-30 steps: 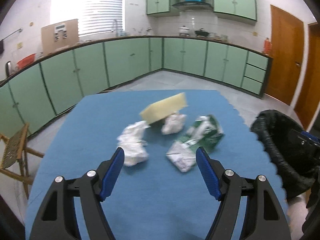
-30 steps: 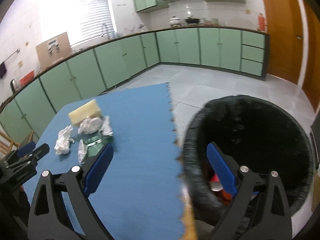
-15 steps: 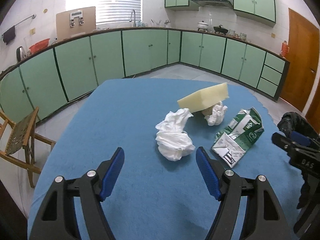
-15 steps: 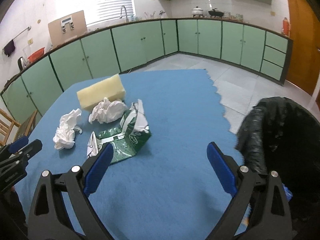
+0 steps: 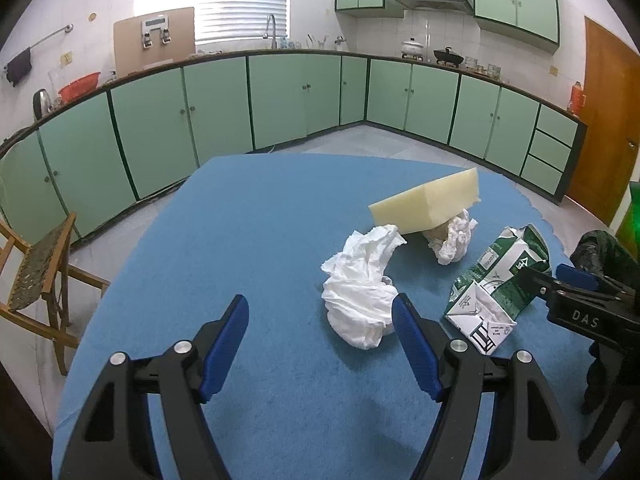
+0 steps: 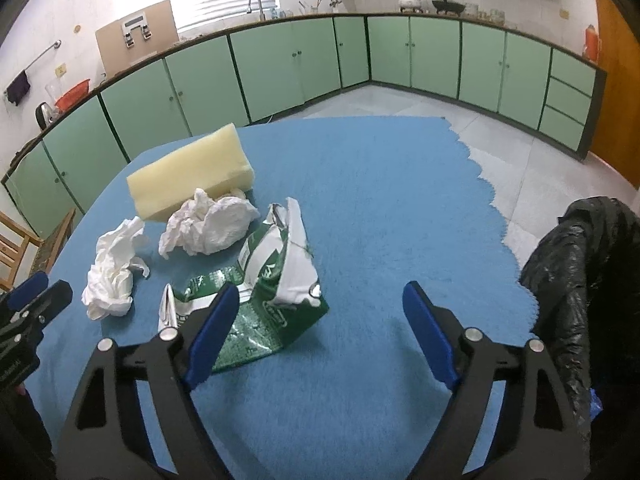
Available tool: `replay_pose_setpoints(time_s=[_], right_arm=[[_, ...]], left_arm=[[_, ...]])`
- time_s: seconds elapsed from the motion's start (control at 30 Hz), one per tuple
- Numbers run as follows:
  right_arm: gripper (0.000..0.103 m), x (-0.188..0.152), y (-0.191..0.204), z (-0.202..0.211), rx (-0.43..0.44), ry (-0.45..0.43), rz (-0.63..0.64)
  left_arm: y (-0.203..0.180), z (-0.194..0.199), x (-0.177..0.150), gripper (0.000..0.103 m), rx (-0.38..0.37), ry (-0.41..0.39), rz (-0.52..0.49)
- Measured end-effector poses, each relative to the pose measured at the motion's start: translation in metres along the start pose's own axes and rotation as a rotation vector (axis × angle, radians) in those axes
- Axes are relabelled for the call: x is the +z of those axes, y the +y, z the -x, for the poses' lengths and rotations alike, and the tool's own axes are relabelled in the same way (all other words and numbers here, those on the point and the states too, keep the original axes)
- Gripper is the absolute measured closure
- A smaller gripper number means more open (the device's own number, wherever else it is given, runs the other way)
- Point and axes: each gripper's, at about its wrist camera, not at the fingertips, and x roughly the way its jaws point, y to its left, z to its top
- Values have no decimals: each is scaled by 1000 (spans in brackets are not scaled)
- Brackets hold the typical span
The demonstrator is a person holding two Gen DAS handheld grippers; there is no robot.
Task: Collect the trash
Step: 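Grasp the green-white milk carton with the right gripper while the left grasps white tissue, then carry the white tissue and green-white milk carton over the bin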
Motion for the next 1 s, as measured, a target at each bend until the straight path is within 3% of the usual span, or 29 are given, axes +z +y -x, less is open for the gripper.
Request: replay_pose_setpoints(time_s=[0.1,0.23,0.63,0.7,0.83,1.0], right_arm=[[33,2,2,-6,14,31,15],[61,2,4,-12,66,67,22],[78,-4,10,8,78,34,74],[80,-3,7,10,78,30,65],[85,-3,4,18,77,18,58],[95,-1,2,28,89,-3,56]], left_arm=[[-2,-5,2,30,-9,7,3],[-6,-13,4,30,-15,17,0],[-20,-54,12,32,-27,113,11],[-20,-62,13,49,-38,147,18],[-21,-59,14,68,-49,138,19],[-23,-43,12,74,-44,112,35]])
